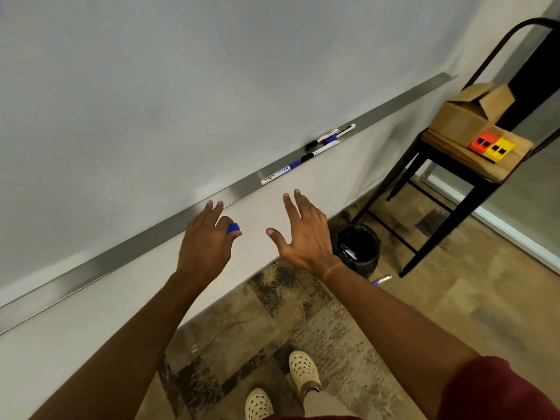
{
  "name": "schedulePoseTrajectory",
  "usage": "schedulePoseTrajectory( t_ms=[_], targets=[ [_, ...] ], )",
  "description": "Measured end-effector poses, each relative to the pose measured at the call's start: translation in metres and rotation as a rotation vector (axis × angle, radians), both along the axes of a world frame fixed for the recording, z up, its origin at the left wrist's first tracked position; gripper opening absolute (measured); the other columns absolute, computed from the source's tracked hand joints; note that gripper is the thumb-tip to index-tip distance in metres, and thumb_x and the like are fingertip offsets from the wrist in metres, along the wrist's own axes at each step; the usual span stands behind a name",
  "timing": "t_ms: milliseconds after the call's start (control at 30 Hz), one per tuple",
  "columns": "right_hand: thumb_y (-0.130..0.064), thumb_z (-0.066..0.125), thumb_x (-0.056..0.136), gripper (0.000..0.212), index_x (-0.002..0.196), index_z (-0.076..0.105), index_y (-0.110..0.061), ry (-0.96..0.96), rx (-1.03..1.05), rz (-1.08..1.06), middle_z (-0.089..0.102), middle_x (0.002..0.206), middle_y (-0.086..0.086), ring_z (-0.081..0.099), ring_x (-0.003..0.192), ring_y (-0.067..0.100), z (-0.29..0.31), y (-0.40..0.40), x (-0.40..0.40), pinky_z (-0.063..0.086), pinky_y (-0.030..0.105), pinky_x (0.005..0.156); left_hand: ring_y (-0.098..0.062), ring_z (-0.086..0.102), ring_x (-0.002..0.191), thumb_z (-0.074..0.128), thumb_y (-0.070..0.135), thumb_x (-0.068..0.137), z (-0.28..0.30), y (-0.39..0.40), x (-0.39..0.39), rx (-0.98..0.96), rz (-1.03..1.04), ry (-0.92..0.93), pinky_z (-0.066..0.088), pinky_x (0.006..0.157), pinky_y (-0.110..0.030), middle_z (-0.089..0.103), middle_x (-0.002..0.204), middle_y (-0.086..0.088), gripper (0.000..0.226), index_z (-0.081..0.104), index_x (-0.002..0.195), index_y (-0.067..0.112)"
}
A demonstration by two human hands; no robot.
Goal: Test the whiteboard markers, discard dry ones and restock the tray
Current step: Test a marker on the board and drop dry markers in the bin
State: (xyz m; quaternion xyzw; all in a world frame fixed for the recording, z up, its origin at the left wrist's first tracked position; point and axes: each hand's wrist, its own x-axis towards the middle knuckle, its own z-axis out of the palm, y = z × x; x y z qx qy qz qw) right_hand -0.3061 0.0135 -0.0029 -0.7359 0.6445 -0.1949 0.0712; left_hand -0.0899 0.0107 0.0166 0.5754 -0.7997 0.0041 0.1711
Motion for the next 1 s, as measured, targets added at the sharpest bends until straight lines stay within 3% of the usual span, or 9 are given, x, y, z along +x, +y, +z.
schedulePoseTrajectory(
  t_ms=[233, 500, 1000],
  targets=[
    [-0.073, 0.028, 0.087, 0.089, 0.153, 0.003, -0.02, 0.116, 0.028, -0.113, 0.0, 0.16, 0.011, 0.002, 0.147, 0.027, -0.01, 0.024, -0.008, 0.004, 0.047, 0.117, -0.041, 0.038, 0.132, 0.064, 0.026, 0.088, -0.006, 0.0, -0.016, -0.026, -0.126, -0.083, 0.033, 0.105, -0.051, 0.048, 0.136, -0.024, 0.031, 0.065, 0.104, 0.001],
    [-0.069, 0.033, 0.087, 0.089, 0.152, 0.01, -0.014, 0.15, 0.066, -0.248, 0.008, 0.159, 0.016, 0.008, 0.146, 0.029, -0.018, 0.064, -0.063, 0.011, 0.049, 0.118, -0.037, 0.03, 0.137, 0.055, 0.031, 0.093, -0.026, 0.002, -0.089, 0.015, -0.339, -0.071, 0.032, 0.107, -0.046, 0.039, 0.144, -0.023, 0.032, 0.063, 0.109, 0.003],
    [-0.067, 0.037, 0.086, 0.088, 0.152, 0.014, -0.013, 0.103, 0.163, -0.374, 0.016, 0.157, 0.016, 0.015, 0.145, 0.03, -0.074, 0.082, -0.274, 0.017, 0.051, 0.116, -0.033, 0.028, 0.139, 0.055, 0.03, 0.093, -0.077, -0.009, -0.318, 0.102, -0.486, -0.112, 0.029, 0.11, -0.044, 0.038, 0.146, -0.02, 0.029, 0.06, 0.109, 0.006]
  ],
)
